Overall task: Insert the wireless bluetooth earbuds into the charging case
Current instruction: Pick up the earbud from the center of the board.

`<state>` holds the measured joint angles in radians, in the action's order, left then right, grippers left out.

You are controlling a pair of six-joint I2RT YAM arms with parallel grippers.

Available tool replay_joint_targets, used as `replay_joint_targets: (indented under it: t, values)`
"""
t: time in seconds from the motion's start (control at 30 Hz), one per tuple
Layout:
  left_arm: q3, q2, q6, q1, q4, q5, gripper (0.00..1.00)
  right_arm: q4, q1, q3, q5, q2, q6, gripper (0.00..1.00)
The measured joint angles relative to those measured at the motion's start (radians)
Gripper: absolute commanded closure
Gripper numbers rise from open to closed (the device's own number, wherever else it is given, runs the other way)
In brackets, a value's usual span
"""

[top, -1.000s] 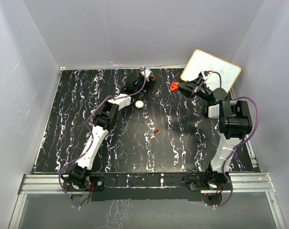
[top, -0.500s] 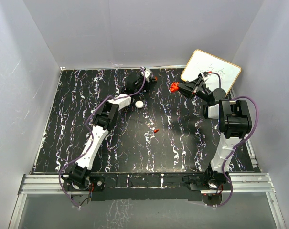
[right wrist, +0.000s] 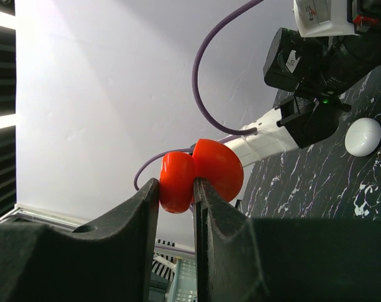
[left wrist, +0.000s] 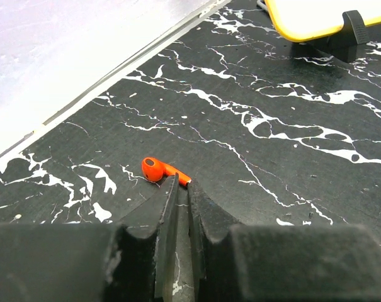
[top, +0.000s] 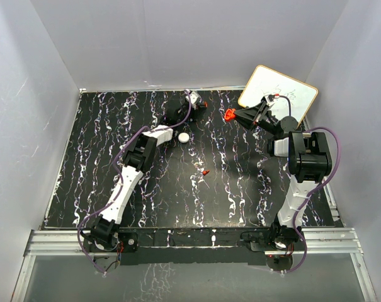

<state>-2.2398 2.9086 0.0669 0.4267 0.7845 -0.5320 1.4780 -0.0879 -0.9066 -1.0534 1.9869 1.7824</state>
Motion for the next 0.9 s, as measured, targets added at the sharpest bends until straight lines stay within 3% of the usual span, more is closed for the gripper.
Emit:
replay_joint_targets:
  t: [0.07,0.13,0.63,0.9]
  values:
    - [0.013,0.0,0.002,0.0,0.024,0.009,0.63,0.0,0.0,0.0,0.0,0.0,0.0,1.0]
    - [0.026,-0.004,0.002,0.0,0.041,0.022,0.58,0.0,0.0,0.0,0.0,0.0,0.0,1.0]
    - [0.061,-0.019,0.008,0.015,0.069,0.116,0.46,0.0,0.0,0.0,0.0,0.0,0.004,1.0]
    - [0.031,-0.019,0.031,0.069,0.017,0.246,0.44,0.0,0.0,0.0,0.001,0.0,0.031,1.0]
